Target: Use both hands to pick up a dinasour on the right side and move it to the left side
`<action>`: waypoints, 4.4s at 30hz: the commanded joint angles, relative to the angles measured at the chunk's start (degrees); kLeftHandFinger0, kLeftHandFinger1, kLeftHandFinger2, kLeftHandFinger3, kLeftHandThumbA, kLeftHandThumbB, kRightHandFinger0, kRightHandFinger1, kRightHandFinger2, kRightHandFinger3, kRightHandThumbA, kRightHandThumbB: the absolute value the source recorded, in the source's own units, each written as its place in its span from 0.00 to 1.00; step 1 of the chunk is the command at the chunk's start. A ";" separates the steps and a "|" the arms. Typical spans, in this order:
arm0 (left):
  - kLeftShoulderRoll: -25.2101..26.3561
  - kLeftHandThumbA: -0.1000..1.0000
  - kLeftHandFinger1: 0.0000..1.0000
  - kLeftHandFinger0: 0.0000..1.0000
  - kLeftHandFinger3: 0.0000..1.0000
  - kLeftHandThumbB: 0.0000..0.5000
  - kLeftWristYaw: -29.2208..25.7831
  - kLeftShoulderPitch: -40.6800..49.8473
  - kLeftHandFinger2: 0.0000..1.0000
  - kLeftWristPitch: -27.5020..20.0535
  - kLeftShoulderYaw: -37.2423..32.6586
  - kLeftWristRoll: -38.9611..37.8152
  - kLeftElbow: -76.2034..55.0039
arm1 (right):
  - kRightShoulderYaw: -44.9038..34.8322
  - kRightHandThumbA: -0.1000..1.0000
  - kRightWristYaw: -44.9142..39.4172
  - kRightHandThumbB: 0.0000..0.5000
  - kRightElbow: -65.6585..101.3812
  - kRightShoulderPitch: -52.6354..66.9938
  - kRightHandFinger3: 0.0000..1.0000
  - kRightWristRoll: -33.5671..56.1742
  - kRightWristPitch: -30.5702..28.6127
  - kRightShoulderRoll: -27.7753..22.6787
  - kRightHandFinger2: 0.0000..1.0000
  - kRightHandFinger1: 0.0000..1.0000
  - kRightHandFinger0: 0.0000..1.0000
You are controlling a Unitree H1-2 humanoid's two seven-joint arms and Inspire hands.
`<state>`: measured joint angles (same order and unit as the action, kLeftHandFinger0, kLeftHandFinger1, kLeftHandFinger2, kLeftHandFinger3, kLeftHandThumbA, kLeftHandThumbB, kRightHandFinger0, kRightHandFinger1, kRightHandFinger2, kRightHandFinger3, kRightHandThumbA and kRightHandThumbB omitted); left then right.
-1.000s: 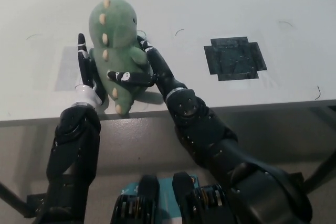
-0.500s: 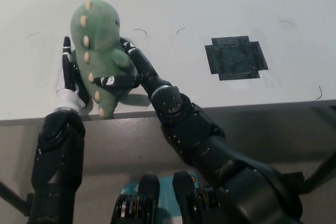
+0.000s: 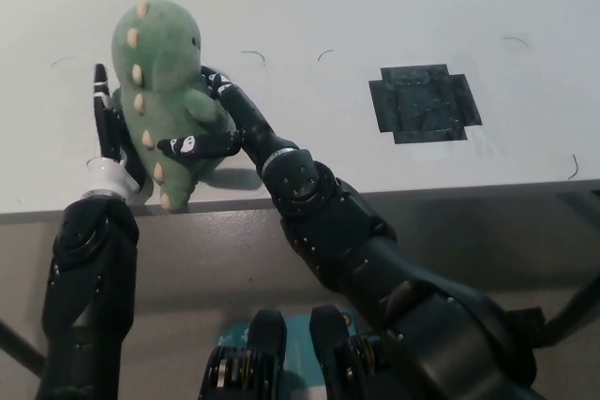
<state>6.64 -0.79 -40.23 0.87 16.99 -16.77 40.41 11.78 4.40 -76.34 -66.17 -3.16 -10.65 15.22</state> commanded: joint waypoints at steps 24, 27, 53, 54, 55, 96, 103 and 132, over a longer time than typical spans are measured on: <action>10.45 1.00 1.00 1.00 1.00 0.41 8.56 3.64 1.00 5.94 -1.24 -3.00 -12.95 | -1.83 1.00 -7.51 0.35 21.11 2.29 1.00 0.31 -4.85 -8.99 1.00 1.00 1.00; 12.54 1.00 1.00 1.00 1.00 0.44 9.75 6.49 1.00 7.17 -0.30 -4.11 -16.68 | -2.77 1.00 -8.77 0.32 28.62 5.84 1.00 1.13 -3.46 -11.98 1.00 1.00 1.00; 7.97 1.00 1.00 1.00 1.00 0.45 6.36 22.96 1.00 4.46 -2.49 0.45 -45.40 | -4.37 1.00 -12.81 0.15 66.19 28.22 1.00 1.90 5.30 -18.30 1.00 1.00 1.00; 7.97 1.00 1.00 1.00 1.00 0.46 6.36 23.03 1.00 4.54 -2.41 0.48 -45.52 | -4.38 1.00 -12.84 0.14 66.28 28.25 1.00 1.85 5.40 -18.22 1.00 1.00 1.00; 6.58 1.00 1.00 1.00 1.00 0.50 5.84 24.13 1.00 3.93 -3.01 1.50 -47.25 | -4.91 1.00 -12.88 0.18 69.47 30.71 1.00 2.25 7.91 -18.76 1.00 1.00 1.00; -5.72 1.00 1.00 1.00 1.00 0.44 6.96 35.76 1.00 -12.34 -9.45 2.89 -45.21 | -21.38 1.00 -13.43 0.26 83.79 57.64 1.00 13.52 2.93 -27.73 1.00 1.00 1.00; -4.75 1.00 1.00 1.00 1.00 0.45 6.09 37.30 1.00 -11.15 -8.42 3.09 -45.77 | -21.42 1.00 -13.44 0.28 82.50 57.92 1.00 13.74 3.00 -27.25 1.00 1.00 1.00; -2.87 1.00 1.00 1.00 1.00 0.59 8.55 36.03 1.00 -9.25 -9.03 -1.85 -45.12 | -22.18 0.99 -12.65 0.33 81.78 58.18 1.00 13.94 1.73 -26.80 1.00 1.00 1.00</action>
<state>2.91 6.42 -3.03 -8.36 8.26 -17.29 -3.85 -9.23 -9.00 4.70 -7.04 8.83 -6.48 -11.35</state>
